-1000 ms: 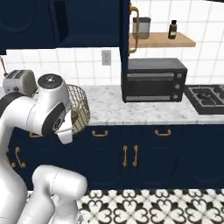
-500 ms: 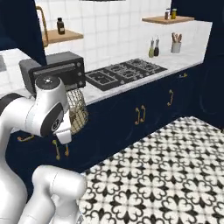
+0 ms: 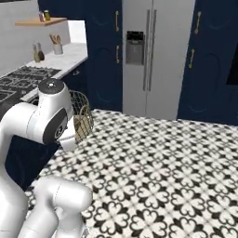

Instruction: Open the cabinet, pick up the bread from the cabinet and place it in the basket. Then move the basket to the dining counter.

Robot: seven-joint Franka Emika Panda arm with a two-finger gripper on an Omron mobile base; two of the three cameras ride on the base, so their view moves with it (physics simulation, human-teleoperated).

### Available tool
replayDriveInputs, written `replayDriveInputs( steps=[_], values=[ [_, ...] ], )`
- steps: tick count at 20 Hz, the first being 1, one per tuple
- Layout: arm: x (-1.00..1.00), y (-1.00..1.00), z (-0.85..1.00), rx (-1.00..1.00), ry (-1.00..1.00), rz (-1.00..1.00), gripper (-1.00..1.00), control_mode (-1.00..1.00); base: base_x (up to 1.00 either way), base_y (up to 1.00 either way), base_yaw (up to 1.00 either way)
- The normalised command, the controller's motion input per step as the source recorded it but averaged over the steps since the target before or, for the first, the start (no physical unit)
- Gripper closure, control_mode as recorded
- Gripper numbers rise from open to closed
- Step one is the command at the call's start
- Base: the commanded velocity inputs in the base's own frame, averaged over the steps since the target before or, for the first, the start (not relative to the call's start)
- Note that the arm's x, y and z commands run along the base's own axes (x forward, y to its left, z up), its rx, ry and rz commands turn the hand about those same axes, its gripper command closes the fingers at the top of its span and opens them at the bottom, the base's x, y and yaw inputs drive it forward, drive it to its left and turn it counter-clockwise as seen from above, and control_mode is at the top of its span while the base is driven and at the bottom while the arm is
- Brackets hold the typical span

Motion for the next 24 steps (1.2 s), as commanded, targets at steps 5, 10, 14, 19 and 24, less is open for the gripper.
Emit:
replayDriveInputs(
  steps=[5, 10, 14, 19, 24],
  values=[
    [0.0, 0.0, 0.0, 0.0, 0.0, 0.0, 1.0, 1.0, 0.0, 0.0, -1.0],
    [0.0, 0.0, 0.0, 0.0, 0.0, 0.0, 1.0, 1.0, 0.0, 0.0, -1.0],
    [0.0, 0.0, 0.0, 0.0, 0.0, 0.0, 1.0, 1.0, 0.0, 0.0, -1.0],
    [0.0, 0.0, 0.0, 0.0, 0.0, 0.0, 1.0, 1.0, 0.15, -0.03, -0.94],
    [0.0, 0.0, 0.0, 0.0, 0.0, 0.0, 1.0, 1.0, 1.0, -0.02, -0.42]
  ],
)
